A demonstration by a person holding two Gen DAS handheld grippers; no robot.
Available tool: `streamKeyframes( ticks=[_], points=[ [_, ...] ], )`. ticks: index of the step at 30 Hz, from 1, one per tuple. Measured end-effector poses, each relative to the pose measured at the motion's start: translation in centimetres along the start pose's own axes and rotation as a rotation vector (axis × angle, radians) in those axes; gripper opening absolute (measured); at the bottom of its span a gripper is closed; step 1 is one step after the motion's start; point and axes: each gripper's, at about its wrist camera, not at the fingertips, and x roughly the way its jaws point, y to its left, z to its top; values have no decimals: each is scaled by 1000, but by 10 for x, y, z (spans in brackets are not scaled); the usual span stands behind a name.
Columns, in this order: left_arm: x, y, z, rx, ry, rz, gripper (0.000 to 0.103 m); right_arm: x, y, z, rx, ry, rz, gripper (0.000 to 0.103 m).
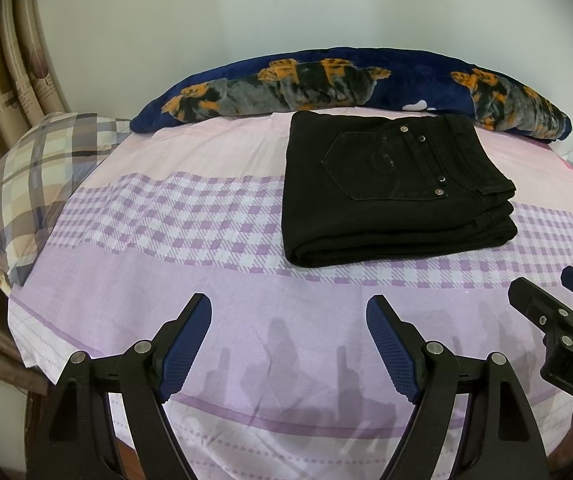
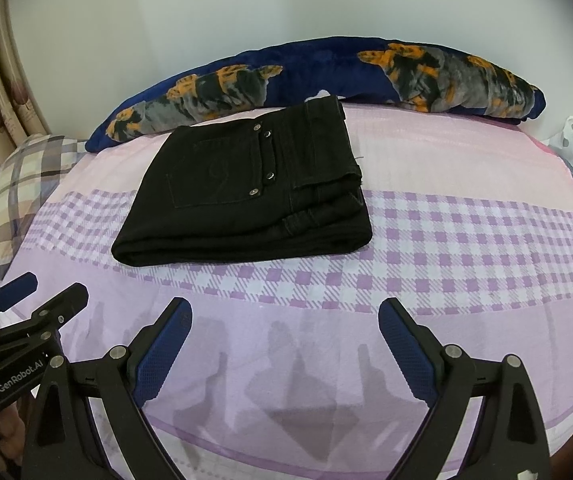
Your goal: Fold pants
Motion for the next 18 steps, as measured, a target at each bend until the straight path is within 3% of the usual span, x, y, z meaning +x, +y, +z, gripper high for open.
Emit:
streamKeyframes(
  ticks=[18],
  points=[
    [2, 4, -2, 13, -5, -4, 80, 1, 0, 0, -2, -1, 0, 93]
  ],
)
